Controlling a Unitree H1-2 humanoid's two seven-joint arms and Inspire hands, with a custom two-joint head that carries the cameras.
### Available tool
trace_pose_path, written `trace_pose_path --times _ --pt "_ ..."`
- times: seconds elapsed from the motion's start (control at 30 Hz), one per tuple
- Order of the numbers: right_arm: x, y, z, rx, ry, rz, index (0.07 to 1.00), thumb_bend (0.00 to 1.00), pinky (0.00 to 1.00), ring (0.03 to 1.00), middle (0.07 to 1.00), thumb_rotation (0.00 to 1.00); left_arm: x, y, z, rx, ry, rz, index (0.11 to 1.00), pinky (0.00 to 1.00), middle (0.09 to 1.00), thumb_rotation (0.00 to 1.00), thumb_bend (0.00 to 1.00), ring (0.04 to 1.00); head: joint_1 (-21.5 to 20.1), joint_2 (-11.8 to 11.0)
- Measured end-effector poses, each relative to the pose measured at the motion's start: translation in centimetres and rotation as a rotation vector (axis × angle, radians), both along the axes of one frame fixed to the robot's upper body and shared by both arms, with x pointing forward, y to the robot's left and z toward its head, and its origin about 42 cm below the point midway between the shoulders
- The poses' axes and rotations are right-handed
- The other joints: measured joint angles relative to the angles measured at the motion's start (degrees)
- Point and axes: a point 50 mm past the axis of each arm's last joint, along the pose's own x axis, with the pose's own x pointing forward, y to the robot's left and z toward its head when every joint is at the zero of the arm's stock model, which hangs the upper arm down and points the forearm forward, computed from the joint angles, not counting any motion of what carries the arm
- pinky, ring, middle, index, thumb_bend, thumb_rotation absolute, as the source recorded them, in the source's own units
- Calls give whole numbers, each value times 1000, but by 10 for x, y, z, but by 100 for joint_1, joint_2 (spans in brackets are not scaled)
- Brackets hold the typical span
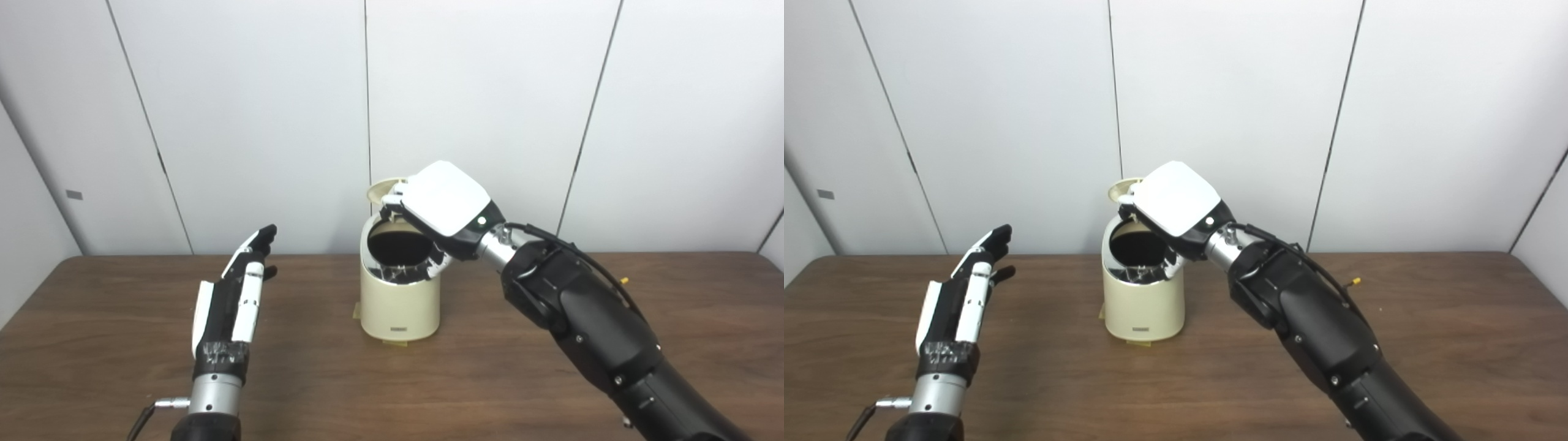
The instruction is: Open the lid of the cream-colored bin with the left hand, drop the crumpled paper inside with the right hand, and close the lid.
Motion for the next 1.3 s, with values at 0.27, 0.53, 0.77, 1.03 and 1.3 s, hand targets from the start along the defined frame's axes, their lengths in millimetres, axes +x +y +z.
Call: trace_pose_path --times 0.27,0.53,0.77,1.03,1.3 --pt "-2 -7 -17 377 -124 176 470 517 104 167 234 161 0 0 -2 -5 17 6 837 803 866 910 241 886 -9 9" --pt "-13 -18 -35 756 -55 227 485 496 379 457 516 171 0 2 -2 -18 20 10 801 723 785 868 270 796 -44 9" --pt "-27 -46 -93 1018 124 194 989 640 848 987 991 880 1 3 -4 -23 28 10 793 726 768 838 288 781 -35 0" --pt "-36 -78 -157 1147 293 55 1000 697 962 1000 1000 902 3 4 -8 -23 34 9 747 697 738 849 244 737 -44 -26" --pt "-62 -92 -183 1196 404 23 1000 607 964 1000 1000 935 4 5 -8 -6 33 -28 737 708 728 898 220 736 -53 -26"
